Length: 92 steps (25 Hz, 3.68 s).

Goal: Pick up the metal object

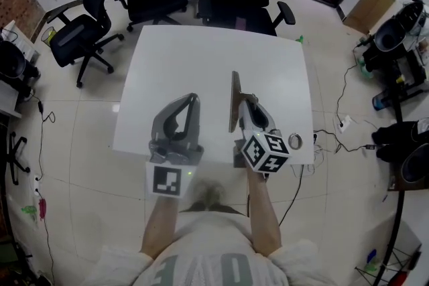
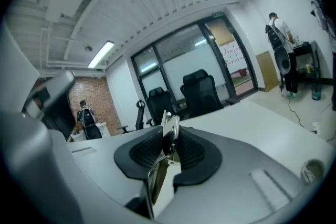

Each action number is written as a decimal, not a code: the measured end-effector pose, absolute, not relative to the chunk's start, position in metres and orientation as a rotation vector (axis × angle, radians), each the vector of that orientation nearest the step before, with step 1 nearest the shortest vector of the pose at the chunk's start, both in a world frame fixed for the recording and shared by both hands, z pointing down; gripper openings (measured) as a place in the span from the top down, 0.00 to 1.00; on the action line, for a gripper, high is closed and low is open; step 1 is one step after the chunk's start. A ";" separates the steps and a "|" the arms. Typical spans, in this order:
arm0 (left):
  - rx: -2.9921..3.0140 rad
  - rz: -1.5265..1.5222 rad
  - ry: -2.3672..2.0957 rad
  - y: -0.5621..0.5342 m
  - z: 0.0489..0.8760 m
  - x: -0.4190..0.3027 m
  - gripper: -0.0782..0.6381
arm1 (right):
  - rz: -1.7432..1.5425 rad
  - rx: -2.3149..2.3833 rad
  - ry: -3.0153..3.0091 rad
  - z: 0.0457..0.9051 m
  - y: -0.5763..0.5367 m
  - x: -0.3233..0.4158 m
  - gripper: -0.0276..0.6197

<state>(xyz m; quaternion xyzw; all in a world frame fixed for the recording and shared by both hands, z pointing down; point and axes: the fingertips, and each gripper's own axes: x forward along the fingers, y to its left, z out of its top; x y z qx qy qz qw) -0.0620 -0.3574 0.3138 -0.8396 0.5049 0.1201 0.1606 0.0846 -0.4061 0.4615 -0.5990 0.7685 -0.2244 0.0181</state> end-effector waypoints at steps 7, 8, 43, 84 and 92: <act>-2.379 0.387 1.411 -0.349 0.296 -0.061 0.89 | -0.213 -1.858 2.321 0.353 -0.383 0.103 0.82; -2.375 0.394 1.410 -0.347 0.294 -0.061 0.89 | -0.182 -1.872 2.325 0.351 -0.379 0.103 0.83; -2.436 0.480 1.425 -0.283 0.297 -0.085 0.89 | -0.126 -1.799 2.247 0.310 -0.275 0.087 0.89; -2.303 0.563 1.461 0.200 0.252 -0.087 0.89 | -0.079 -1.563 2.149 0.261 0.214 0.106 0.89; -2.280 0.559 1.454 0.211 0.249 -0.090 0.89 | -0.059 -1.567 2.168 0.262 0.220 0.099 0.89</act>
